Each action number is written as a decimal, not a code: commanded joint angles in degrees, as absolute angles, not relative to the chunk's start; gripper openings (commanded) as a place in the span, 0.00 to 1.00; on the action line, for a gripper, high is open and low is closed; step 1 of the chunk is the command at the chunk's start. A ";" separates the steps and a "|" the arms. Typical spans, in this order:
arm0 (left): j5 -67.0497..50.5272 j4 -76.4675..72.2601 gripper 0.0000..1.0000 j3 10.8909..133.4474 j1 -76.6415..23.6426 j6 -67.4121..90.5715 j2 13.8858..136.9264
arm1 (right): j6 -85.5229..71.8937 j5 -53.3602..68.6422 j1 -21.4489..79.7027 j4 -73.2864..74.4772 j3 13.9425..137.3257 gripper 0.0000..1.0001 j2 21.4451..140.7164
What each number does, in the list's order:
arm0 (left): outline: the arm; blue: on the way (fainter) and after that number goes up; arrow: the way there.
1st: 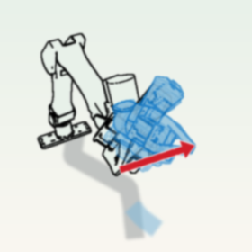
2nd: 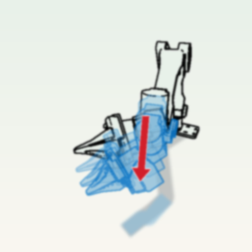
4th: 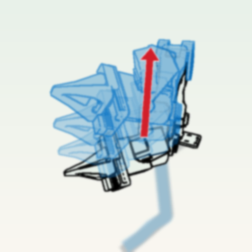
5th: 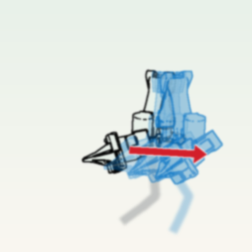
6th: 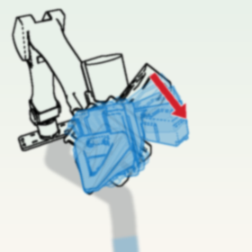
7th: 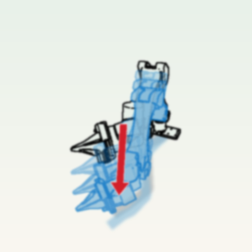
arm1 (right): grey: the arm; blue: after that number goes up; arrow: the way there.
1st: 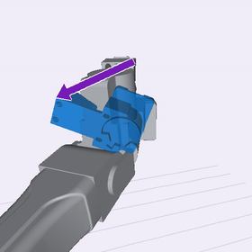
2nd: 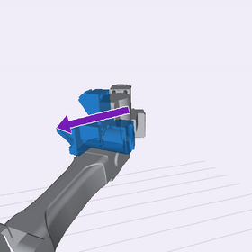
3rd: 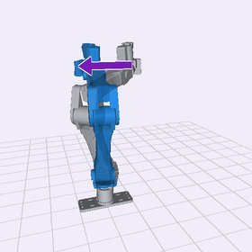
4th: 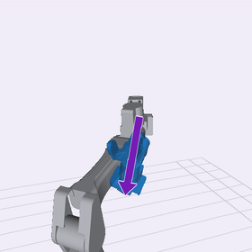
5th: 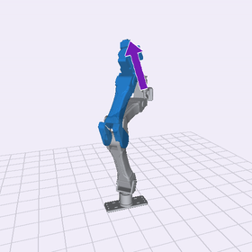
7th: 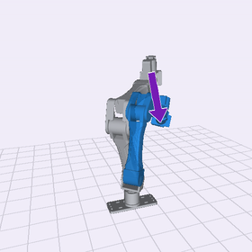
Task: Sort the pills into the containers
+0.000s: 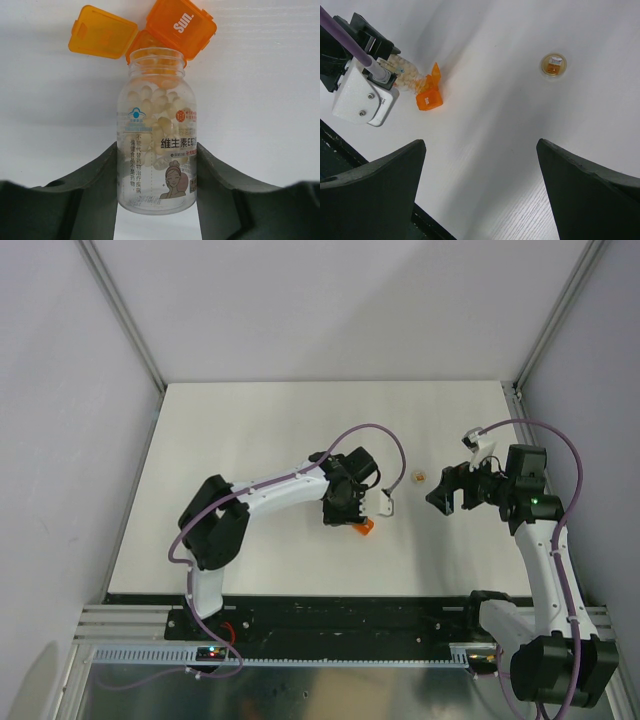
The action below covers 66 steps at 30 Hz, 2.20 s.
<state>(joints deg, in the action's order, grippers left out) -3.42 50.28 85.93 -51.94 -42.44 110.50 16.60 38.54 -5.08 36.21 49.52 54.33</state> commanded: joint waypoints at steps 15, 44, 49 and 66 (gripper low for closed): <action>-5.45 43.06 0.00 79.39 -50.49 -40.81 103.01 | 17.37 40.26 -5.44 36.23 49.22 0.99 55.49; -6.16 37.17 0.00 72.86 -49.75 -39.45 97.65 | 17.47 40.43 -5.54 36.30 49.24 0.99 56.29; -6.90 35.82 0.00 71.77 -49.62 -39.12 96.56 | 17.45 40.37 -5.52 36.29 49.19 0.99 56.32; -11.10 28.83 0.00 65.96 -48.52 -35.04 88.76 | 17.69 42.85 -5.54 36.72 49.22 1.00 56.05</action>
<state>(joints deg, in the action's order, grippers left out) -8.19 33.52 67.24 -49.30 -37.47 93.58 16.62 40.36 -5.28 36.34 49.52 56.47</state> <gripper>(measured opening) 0.558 0.993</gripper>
